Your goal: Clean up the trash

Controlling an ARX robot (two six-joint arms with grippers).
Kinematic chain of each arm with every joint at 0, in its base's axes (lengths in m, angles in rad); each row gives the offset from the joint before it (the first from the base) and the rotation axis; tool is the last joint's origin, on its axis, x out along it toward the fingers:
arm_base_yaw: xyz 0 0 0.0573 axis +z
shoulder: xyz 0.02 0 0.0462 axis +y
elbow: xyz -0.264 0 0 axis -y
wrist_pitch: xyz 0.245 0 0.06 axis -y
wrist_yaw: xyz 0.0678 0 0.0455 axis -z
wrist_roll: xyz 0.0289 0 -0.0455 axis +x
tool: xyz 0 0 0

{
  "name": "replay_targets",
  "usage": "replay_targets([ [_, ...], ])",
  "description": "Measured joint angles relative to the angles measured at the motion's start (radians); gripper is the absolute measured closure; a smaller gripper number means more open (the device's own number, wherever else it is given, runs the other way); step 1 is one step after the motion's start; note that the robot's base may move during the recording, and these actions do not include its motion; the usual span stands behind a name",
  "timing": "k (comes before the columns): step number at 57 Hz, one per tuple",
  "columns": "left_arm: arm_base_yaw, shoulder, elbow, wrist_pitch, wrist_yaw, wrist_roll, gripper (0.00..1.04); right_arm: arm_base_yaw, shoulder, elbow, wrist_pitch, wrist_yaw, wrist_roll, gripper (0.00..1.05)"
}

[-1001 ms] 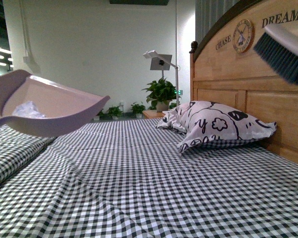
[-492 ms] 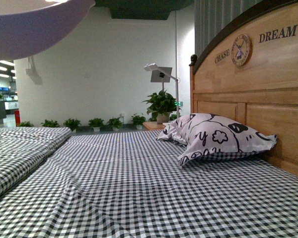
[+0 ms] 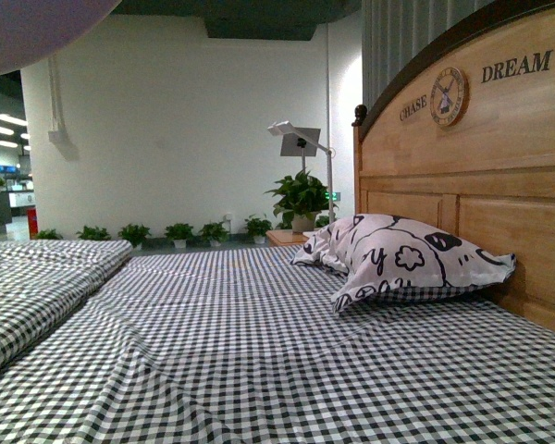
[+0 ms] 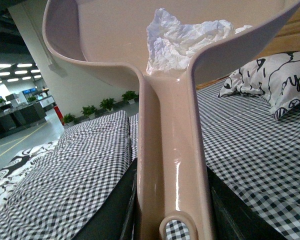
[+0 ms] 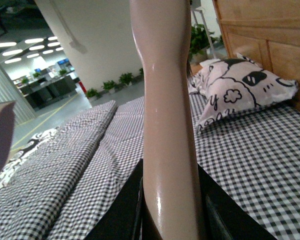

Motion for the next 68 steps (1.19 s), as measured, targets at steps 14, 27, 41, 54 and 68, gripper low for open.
replay_targets([
  [14, -0.005, -0.006, -0.003, -0.002, -0.002, -0.008, 0.77, 0.01, -0.008, -0.007, -0.03, 0.063, -0.018, 0.83],
  [27, -0.005, -0.006, -0.003, -0.002, -0.002, -0.01, 0.77, 0.011, -0.009, -0.008, -0.03, 0.063, -0.022, 0.83],
  [41, -0.005, -0.006, -0.003, -0.002, -0.002, -0.01, 0.77, 0.011, -0.009, -0.007, -0.03, 0.063, -0.023, 0.83],
  [54, -0.005, -0.006, -0.003, -0.002, -0.002, -0.01, 0.77, 0.011, -0.009, -0.008, -0.03, 0.063, -0.026, 0.83],
  [68, -0.005, -0.006, -0.003, -0.002, -0.002, -0.011, 0.77, 0.011, -0.009, -0.008, -0.03, 0.063, -0.029, 0.83],
])
